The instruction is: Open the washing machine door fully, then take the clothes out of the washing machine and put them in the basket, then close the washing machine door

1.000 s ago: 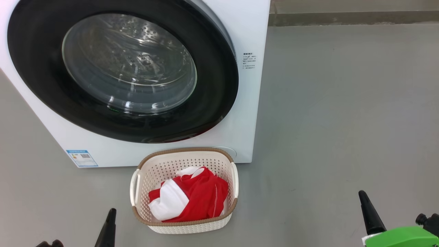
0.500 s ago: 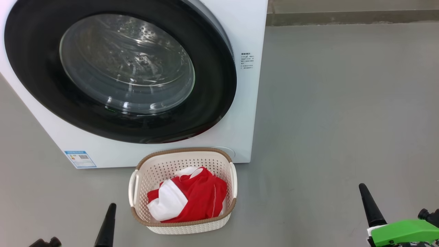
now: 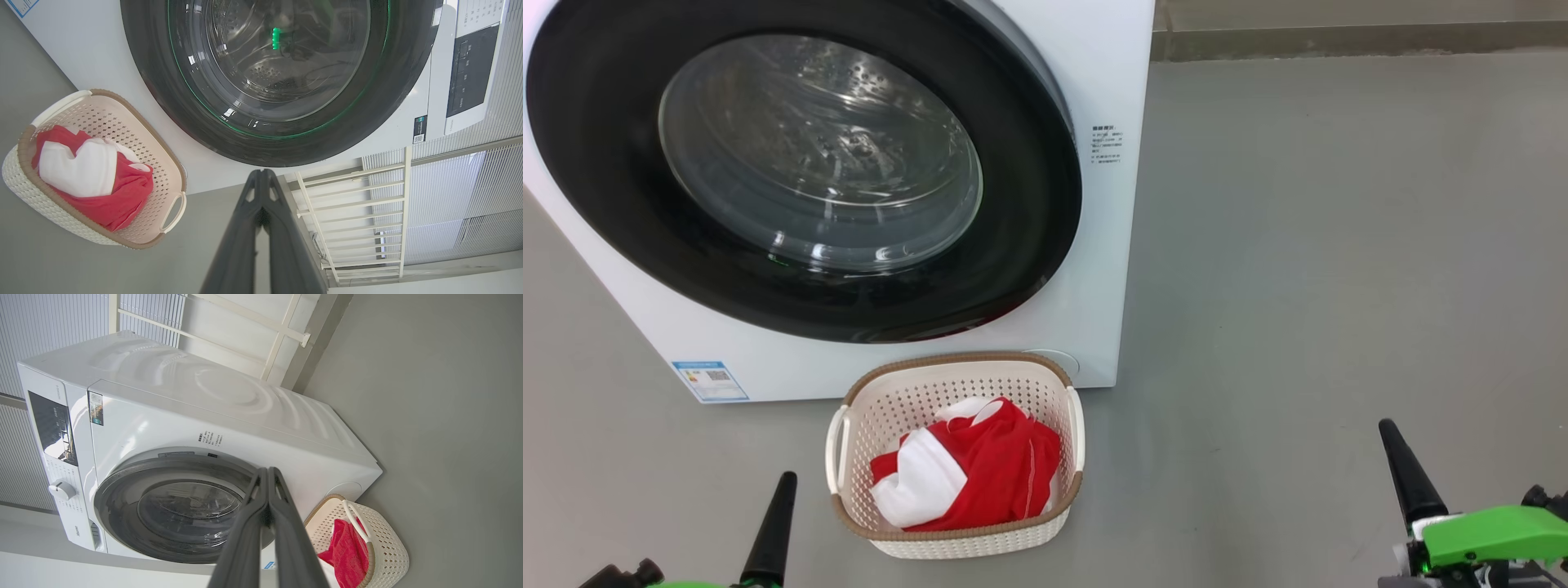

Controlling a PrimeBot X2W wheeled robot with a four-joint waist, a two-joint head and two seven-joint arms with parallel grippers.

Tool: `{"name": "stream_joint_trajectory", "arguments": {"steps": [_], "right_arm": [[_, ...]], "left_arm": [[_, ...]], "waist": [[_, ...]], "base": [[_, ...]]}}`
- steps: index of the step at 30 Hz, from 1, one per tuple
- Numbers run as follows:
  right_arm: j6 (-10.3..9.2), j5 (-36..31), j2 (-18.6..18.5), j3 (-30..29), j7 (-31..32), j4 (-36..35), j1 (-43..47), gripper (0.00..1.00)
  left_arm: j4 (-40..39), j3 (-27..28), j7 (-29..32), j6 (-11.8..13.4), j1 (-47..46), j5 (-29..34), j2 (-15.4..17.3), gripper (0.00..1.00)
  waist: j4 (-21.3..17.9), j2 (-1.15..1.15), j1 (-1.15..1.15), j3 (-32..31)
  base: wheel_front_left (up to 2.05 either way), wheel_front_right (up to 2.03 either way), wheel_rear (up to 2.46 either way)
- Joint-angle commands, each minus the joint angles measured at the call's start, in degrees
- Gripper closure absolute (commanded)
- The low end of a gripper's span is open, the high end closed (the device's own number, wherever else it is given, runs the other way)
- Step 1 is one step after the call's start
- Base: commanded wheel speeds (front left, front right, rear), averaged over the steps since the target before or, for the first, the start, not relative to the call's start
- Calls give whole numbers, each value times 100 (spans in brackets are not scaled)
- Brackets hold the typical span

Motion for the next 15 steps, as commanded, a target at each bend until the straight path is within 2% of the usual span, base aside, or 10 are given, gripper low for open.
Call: {"name": "stream_joint_trajectory", "arguments": {"steps": [1,15], "right_arm": [[-3,162,-96,74,47,-185,-331,100],[-4,871,-101,33,267,-206,-493,100]], "left_arm": [[-120,194,45,-32,-255,-165,54,100],[-112,284,266,-36,-373,-969,32,100]], "waist": [[-4,0,0,0],[-39,0,0,3]], "base": [[0,0,0],[0,0,0]]}}
